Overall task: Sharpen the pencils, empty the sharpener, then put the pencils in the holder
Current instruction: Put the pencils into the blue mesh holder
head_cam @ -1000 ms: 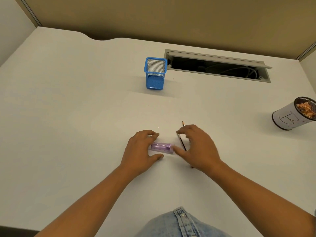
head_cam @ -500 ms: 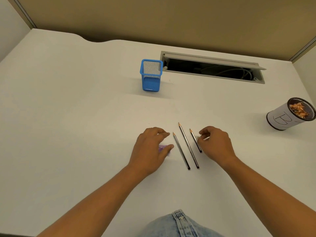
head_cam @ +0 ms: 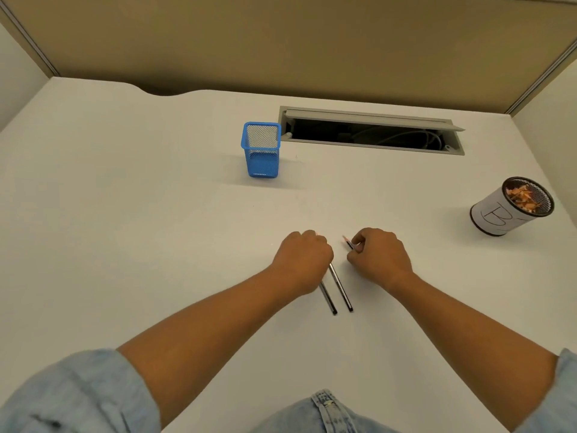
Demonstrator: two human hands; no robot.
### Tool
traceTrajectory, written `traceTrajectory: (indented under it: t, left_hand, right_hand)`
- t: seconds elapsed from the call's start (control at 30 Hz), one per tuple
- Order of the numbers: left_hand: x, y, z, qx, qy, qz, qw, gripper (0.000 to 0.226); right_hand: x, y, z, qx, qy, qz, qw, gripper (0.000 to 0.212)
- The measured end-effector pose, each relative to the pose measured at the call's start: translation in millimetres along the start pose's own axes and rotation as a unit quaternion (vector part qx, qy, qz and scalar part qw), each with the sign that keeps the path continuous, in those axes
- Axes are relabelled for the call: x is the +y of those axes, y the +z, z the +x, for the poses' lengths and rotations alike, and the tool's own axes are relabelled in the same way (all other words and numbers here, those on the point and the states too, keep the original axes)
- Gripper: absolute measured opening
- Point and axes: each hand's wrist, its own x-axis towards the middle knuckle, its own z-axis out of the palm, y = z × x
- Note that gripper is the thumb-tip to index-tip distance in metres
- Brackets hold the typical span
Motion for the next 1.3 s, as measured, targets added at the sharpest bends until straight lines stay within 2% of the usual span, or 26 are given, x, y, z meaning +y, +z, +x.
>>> traceTrajectory:
  t: [0.13,0.23,0.47,0.6,0.7,1.0,1.17,1.3]
  left_hand:
    - [6,0,3,-0.005,0.045,0.054,0.998,0.027]
    - [10,1,1,-0.021,0.069,0.077,0.994,0.017]
    - [8,2,3,0.0,0.056,0.054,0.997,0.018]
    - [-7,0,4,-0.003,0.04,0.051,0.998,0.02]
    - [-15,4,6,-0.014,0.064,0.059,0.996,0.023]
    - [-26,4,17,-0.016,0.108,0.053,0.993,0.024]
    - [-35,-1,13,0.003,0.116,0.06,0.991,0.023]
    - [-54,-17,7,0.002,0.081,0.009,0.997,0.012]
  right_hand:
    - [4,-8,0,0.01,-0.014,0.093,0.995,0.013]
    - [-1,-8,-2,0.001,-0.032,0.153,0.988,0.014]
    - [-11,-3,-4,-0.013,-0.003,0.245,0.97,0.012]
    - [-16,-2,-4,-0.004,-0.022,0.194,0.981,0.008]
    - [-20,4,-3,-0.021,-0.02,0.164,0.986,0.016]
    - [-20,21,4,-0.073,0.002,0.11,0.991,0.013]
    - [-22,19,8,-0.055,0.007,0.083,0.995,0.01]
    - [-24,2,12,-0.012,0.006,0.125,0.992,0.006]
